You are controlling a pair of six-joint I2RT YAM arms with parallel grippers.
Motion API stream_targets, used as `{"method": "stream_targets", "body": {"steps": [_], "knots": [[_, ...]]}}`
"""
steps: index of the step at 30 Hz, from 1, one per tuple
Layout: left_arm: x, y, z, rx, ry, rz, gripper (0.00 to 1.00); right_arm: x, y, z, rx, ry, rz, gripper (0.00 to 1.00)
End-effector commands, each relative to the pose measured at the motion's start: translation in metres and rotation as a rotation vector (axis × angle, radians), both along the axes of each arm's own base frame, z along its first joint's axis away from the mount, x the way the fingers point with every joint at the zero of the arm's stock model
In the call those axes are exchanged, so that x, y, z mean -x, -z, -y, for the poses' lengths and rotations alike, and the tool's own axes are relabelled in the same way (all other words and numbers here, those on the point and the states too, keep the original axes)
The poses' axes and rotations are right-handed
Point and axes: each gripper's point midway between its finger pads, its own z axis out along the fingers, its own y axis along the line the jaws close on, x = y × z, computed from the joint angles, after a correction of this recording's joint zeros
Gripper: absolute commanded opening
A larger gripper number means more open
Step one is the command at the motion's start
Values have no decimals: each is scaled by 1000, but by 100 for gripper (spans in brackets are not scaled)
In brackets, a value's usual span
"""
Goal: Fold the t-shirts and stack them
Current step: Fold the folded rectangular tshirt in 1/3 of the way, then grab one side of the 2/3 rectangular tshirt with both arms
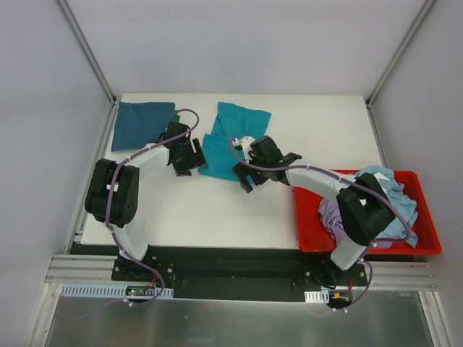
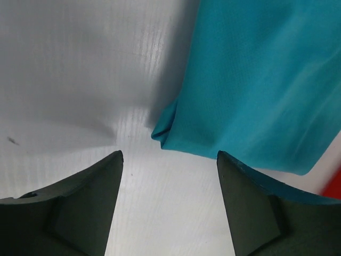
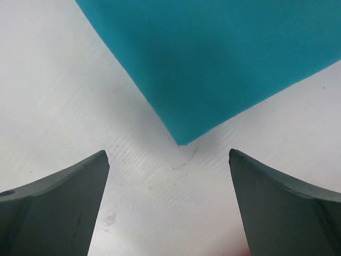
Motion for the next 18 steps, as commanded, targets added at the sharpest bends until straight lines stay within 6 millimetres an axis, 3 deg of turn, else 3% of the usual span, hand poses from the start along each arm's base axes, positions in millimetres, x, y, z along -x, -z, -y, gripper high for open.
{"method": "stream_targets", "body": {"steps": [1,9,14,17,18], "knots": [[-9,4,12,80,-14,-51,67,-12,5,11,91,-31,102,97],[-21,29,7,36,-79,-99,49,-2,24,7,229,-162,128,99],[-25,34,17,73,-60,-127,25,-3,29,3,335,-213,184,99],[-26,35,16,67,-63,-126,0,-3,31,-3,359,-254,194,95],[-27,35,15,62,-64,-123,0,-4,32,-5,369,-265,196,93]]}}
